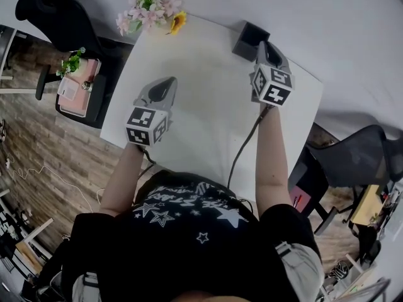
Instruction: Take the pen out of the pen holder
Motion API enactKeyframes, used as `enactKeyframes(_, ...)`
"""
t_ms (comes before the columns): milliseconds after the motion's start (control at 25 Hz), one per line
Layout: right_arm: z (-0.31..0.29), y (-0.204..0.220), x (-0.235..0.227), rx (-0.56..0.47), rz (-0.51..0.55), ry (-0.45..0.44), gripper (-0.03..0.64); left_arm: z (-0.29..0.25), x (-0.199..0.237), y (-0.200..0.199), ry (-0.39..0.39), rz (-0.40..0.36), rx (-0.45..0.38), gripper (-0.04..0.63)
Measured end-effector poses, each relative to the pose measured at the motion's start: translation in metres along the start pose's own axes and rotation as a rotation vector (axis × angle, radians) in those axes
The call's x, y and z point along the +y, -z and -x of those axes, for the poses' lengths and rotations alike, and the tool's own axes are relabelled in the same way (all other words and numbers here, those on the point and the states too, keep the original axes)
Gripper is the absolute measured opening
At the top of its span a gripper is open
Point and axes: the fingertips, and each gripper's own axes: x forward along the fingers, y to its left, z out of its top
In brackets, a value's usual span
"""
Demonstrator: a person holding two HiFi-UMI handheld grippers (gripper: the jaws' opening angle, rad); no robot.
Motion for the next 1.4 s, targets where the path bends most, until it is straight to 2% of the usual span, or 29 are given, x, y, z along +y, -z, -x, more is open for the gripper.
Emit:
enactKeyframes(480,0.053,-0.071,0.009,-0.142,0.05,0.049,0.035,0.032,-0.006,-0.021,0.033,-0.028,-0.078,0.011)
enactKeyframes(680,0.087,-0.086,0.022,-0.188,0.051,0.065,0.035,0.056,-0.013,-0.022,0.05,-0.036,-0.105,0.011)
enactKeyframes(1000,0.142,-0.084,0.051,-0.215,0.032,0.077,0.035,0.103,-0.019,-0.019,0.07,-0.055,-0.147,0.011)
enactKeyframes(1400,0.22,-0.045,0.091,-0.196,0.001,0.095,0.035,0.166,-0.036,0.014,0.11,-0.065,-0.146,0.011)
